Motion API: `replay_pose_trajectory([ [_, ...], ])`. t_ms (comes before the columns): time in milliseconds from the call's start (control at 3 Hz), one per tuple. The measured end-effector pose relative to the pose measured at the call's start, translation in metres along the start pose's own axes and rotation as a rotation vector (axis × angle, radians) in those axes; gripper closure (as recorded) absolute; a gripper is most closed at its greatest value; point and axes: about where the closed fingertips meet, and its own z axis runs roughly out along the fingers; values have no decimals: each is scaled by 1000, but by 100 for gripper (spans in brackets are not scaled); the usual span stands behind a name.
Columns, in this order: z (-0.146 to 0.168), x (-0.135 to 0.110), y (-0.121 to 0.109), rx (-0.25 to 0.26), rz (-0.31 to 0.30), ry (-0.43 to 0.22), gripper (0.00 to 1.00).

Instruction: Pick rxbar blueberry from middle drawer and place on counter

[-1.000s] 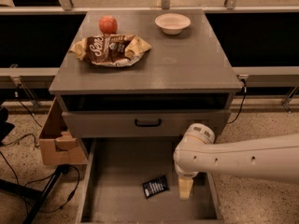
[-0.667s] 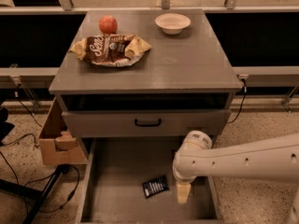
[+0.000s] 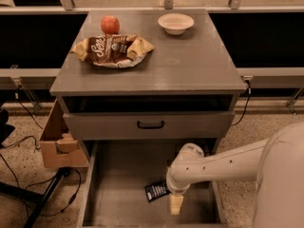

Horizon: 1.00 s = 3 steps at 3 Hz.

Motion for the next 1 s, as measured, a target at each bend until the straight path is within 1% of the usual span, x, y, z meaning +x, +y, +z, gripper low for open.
replay_pose_trajectory([
  [333, 29, -12, -2, -25, -17, -34, 0],
  [667, 40, -29, -4, -27, -51, -59, 18],
  [1000, 52, -44, -4, -42, -79, -78, 41],
])
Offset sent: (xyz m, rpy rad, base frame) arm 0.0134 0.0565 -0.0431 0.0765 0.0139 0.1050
